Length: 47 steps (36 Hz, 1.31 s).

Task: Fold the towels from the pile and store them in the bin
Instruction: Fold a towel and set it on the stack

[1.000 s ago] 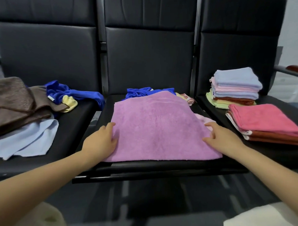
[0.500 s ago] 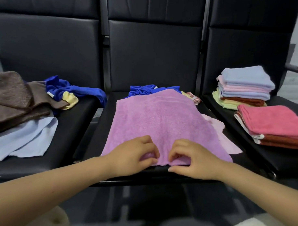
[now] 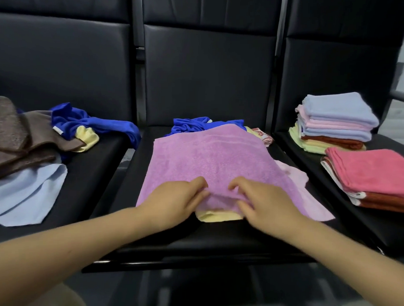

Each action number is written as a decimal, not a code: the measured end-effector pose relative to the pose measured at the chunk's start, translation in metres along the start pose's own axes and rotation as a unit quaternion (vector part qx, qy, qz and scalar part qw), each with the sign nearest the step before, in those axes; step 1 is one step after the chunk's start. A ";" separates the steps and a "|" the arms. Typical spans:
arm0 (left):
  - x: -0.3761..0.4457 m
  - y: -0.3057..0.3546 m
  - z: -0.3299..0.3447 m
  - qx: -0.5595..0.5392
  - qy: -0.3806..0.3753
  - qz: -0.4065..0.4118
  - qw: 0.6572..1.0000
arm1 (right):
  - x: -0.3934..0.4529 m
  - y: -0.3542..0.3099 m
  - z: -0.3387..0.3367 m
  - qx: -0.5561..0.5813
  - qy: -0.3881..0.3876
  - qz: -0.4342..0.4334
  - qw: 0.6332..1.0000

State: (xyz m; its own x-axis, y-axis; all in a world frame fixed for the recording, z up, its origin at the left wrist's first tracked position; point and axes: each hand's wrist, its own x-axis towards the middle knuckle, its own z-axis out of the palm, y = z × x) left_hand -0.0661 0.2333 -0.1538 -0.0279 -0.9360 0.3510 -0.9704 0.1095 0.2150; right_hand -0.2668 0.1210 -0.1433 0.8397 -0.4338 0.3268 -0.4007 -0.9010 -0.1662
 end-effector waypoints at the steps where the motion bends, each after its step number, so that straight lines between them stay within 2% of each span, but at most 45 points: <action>1: 0.004 -0.003 -0.005 0.019 0.002 0.007 1.000 | 0.003 0.008 -0.005 0.006 0.017 0.029 0.999; 3: 0.010 -0.010 -0.015 0.083 -0.006 0.032 0.996 | 0.008 0.028 -0.015 -0.001 0.025 0.068 0.997; 5: 0.014 -0.018 -0.024 0.164 -0.033 0.046 0.985 | 0.008 0.044 -0.020 -0.040 -0.012 0.098 0.994; 8: 0.017 -0.032 -0.031 0.201 -0.047 0.021 0.978 | 0.002 0.055 -0.023 -0.025 -0.020 0.105 0.994; 11: 0.012 -0.048 -0.033 0.097 -0.027 -0.009 0.995 | -0.004 0.058 -0.032 0.029 0.007 0.097 0.995; 14: 0.005 -0.057 -0.038 -0.032 0.014 -0.035 0.999 | -0.011 0.059 -0.045 0.093 -0.023 0.103 0.990; 18: -0.004 -0.057 -0.041 -0.107 0.057 -0.063 0.991 | -0.025 0.064 -0.054 0.158 -0.049 0.126 0.978; 24: -0.019 -0.035 -0.045 -0.177 0.067 -0.093 0.978 | -0.036 0.061 -0.056 0.253 0.051 0.115 0.959; 28: -0.028 -0.027 -0.042 -0.203 0.053 -0.107 0.972 | -0.041 0.058 -0.052 0.270 0.041 0.136 0.952; 31: -0.033 -0.023 -0.040 -0.208 0.009 -0.123 0.970 | -0.045 0.053 -0.051 0.250 0.018 0.150 0.956; 33: -0.037 -0.022 -0.037 -0.213 -0.033 -0.125 0.969 | -0.047 0.054 -0.051 0.241 -0.026 0.159 0.957; 36: -0.039 -0.021 -0.033 -0.212 -0.085 -0.129 0.965 | -0.051 0.054 -0.050 0.207 -0.140 0.182 0.951; 38: -0.039 -0.022 -0.031 -0.208 -0.090 -0.128 0.966 | -0.051 0.053 -0.047 0.197 -0.202 0.188 0.941; 39: -0.039 -0.023 -0.030 -0.206 -0.088 -0.126 0.966 | -0.050 0.053 -0.046 0.194 -0.210 0.190 0.939; 43: -0.027 -0.032 -0.035 -0.194 -0.073 -0.120 0.971 | -0.037 0.060 -0.055 0.209 -0.145 0.210 0.944; 47: -0.007 -0.051 -0.051 -0.171 -0.064 -0.140 0.973 | -0.023 0.073 -0.071 0.310 -0.105 0.230 0.917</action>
State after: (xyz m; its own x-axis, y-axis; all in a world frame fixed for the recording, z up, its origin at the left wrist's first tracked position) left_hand -0.0042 0.2518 -0.1204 0.1758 -0.9766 0.1236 -0.8081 -0.0715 0.5847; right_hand -0.3410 0.0646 -0.0970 0.7120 -0.6970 -0.0851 -0.4995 -0.4177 -0.7589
